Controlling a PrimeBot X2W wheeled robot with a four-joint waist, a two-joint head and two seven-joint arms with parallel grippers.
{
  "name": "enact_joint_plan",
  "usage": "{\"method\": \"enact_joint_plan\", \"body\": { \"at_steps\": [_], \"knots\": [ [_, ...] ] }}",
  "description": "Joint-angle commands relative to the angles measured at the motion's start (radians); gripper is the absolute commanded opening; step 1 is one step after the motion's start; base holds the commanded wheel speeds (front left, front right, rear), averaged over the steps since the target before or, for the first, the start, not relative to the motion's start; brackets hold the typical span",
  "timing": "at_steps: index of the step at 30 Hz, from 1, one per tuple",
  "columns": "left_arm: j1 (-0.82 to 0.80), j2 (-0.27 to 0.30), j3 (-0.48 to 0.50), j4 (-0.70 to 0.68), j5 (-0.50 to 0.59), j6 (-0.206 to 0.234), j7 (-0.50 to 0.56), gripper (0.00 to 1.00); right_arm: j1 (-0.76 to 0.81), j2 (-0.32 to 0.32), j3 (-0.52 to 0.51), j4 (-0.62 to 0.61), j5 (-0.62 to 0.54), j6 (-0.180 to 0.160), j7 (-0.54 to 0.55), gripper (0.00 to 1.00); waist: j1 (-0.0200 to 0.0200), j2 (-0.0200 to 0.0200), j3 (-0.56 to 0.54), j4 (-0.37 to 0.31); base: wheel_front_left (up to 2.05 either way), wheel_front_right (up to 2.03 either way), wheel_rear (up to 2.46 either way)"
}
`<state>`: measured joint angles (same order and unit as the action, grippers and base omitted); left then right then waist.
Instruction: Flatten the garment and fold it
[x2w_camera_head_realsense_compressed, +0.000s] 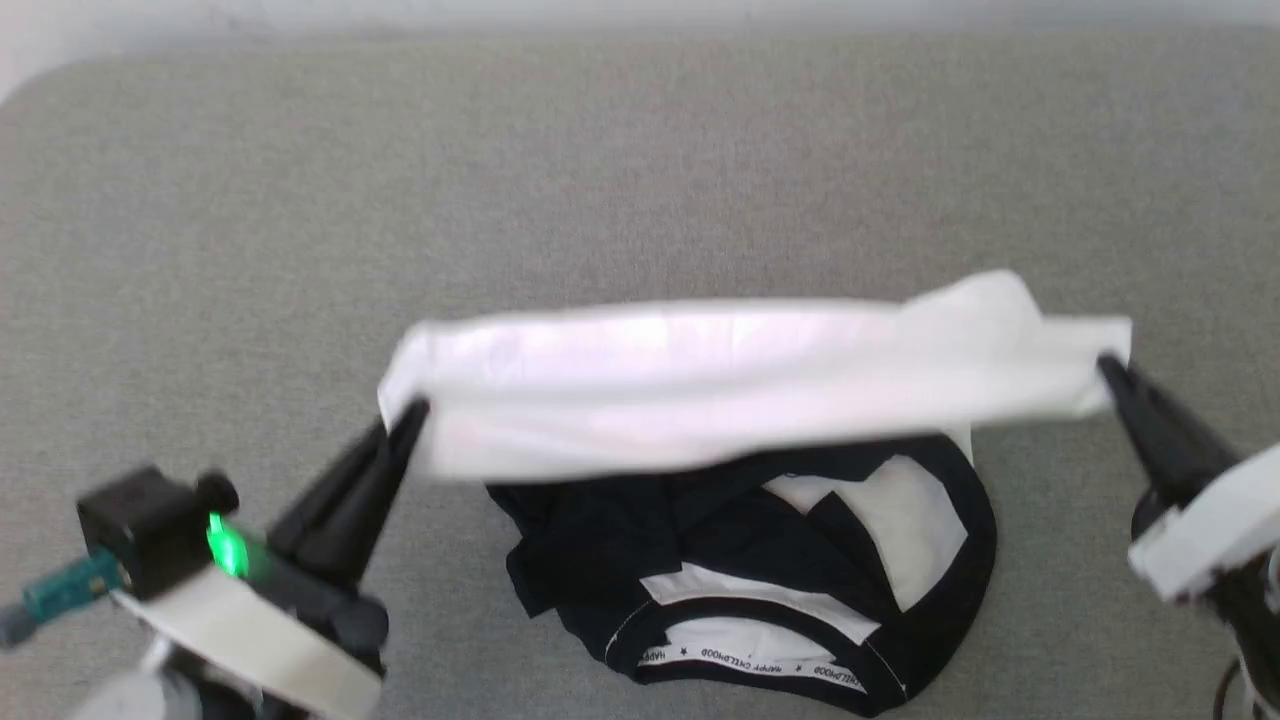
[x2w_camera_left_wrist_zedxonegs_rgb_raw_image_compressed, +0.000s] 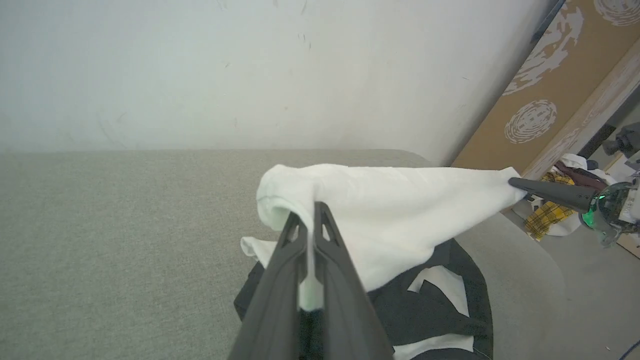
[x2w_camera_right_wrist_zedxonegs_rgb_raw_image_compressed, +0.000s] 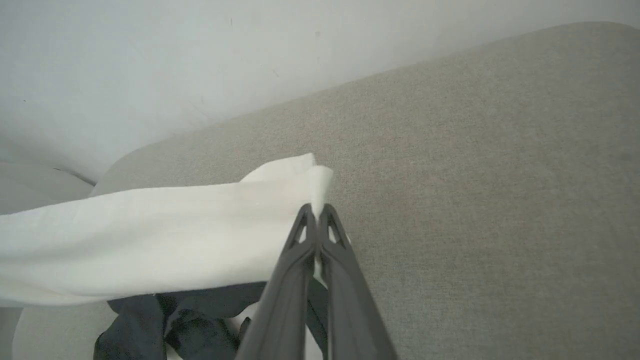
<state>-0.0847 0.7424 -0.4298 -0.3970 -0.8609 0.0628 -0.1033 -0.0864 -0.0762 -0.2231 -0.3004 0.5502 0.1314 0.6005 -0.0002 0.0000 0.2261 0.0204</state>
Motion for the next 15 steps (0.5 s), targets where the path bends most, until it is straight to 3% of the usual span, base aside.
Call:
{"method": "enact_joint_plan", "body": {
  "at_steps": [1, 7, 15],
  "knots": [
    [0.022, 0.004, -0.002, -0.007, -0.013, 0.004, -0.007, 0.0, 0.02, 0.003, -0.004, -0.006, 0.009, -0.001, 0.005, 0.0, 0.0002, 0.0, -0.027, 0.006, 0.0, 0.0, 0.0],
    [0.128, 0.002, -0.017, -0.02, -0.062, 0.018, -0.01, 0.0, 0.14, -0.002, 0.016, -0.011, 0.046, -0.001, 0.048, 0.0, 0.0002, 0.0, -0.046, 0.006, 0.0, 0.0, 0.0],
    [0.182, -0.005, -0.073, 0.014, -0.108, 0.006, 0.041, 0.0, 0.228, -0.016, 0.01, -0.009, 0.038, -0.001, 0.072, 0.0, 0.0002, 0.0, -0.029, -0.004, 0.0, 0.0, 0.0]
  ]
}}
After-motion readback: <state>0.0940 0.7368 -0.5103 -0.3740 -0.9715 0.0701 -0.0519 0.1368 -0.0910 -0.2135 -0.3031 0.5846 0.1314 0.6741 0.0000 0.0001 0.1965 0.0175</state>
